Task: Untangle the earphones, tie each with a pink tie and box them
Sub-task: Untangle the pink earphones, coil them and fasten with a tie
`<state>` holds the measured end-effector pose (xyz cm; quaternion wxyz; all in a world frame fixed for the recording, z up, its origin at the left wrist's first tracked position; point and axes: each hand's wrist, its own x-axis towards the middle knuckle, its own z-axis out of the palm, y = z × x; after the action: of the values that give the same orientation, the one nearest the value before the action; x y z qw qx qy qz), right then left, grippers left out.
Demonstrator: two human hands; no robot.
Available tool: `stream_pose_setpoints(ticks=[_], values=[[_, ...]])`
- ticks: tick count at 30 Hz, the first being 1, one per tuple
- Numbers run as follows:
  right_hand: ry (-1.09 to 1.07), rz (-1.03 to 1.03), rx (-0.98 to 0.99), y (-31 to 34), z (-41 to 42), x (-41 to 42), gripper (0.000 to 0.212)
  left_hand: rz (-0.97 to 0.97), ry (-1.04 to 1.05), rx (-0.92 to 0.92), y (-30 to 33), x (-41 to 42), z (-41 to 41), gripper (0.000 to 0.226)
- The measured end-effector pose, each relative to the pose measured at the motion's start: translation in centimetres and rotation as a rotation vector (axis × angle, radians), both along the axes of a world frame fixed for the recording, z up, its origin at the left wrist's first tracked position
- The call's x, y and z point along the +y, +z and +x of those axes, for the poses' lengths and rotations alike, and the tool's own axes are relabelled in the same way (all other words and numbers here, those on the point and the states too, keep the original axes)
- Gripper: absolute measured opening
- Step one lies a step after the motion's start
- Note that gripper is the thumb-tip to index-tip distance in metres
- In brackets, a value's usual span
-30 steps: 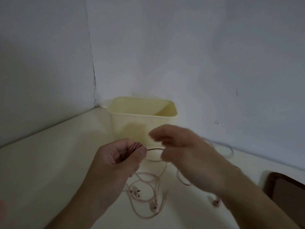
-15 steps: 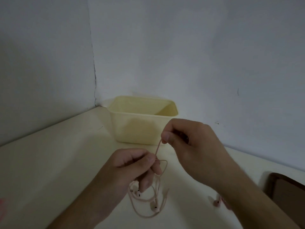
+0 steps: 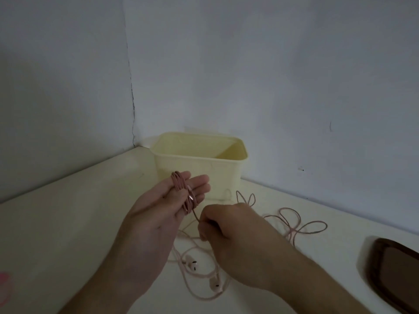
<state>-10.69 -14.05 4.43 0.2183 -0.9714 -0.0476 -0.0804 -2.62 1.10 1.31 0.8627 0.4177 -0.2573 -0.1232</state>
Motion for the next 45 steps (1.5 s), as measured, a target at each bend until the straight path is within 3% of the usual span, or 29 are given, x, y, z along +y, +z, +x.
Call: stream_pose_setpoints(ticks=[3, 8, 13, 18, 21, 24, 27, 31, 34, 35, 40, 45], values=[[0.01, 0.037, -0.037, 1.0, -0.3, -0.3, 0.018, 0.306, 0.136, -0.11, -0.6, -0.2, -0.2, 0.035], [-0.041, 0.086, -0.13, 2.5, -0.7, -2.1, 0.021, 0.543, -0.008, -0.272, -0.4, -0.2, -1.1, 0.049], [0.02, 0.267, -0.173, 2.9, -0.8, -2.5, 0.026, 0.462, -0.196, -0.126, 0.1, 0.2, -1.0, 0.054], [0.007, 0.338, -0.18, 2.0, -0.2, -2.5, 0.034, 0.017, -0.428, 0.021, 0.0, 0.6, -0.7, 0.029], [-0.034, 0.249, -0.094, 0.9, 0.1, -2.1, 0.033, -0.14, -0.378, 0.041, 0.3, 0.7, -0.4, 0.049], [-0.039, 0.135, 0.022, 0.5, 0.1, -1.5, 0.022, -0.179, -0.205, 0.091, 0.6, 0.8, -0.3, 0.05], [-0.006, 0.111, 0.057, 0.5, -0.1, -0.6, 0.022, -0.13, -0.076, 0.028, 0.3, 0.5, 0.6, 0.054], [0.031, 0.121, 0.028, 1.4, -0.6, -0.2, 0.021, 0.24, 0.154, -0.175, -0.3, -0.1, 0.4, 0.04], [0.013, 0.175, -0.063, 2.5, -0.9, -0.7, 0.029, 0.413, 0.121, -0.296, -0.7, -0.3, -0.7, 0.018], [0.004, 0.189, -0.078, 2.8, -1.0, -0.9, 0.029, 0.447, 0.096, -0.333, -0.6, -0.3, -1.1, 0.02], [-0.02, 0.32, -0.124, 3.3, -1.2, -2.2, 0.027, 0.431, -0.094, -0.255, -0.2, -0.1, -1.2, 0.042], [0.002, 0.376, -0.156, 2.8, -0.8, -2.4, 0.027, 0.245, -0.266, -0.11, -0.2, 0.4, -0.9, 0.035]])
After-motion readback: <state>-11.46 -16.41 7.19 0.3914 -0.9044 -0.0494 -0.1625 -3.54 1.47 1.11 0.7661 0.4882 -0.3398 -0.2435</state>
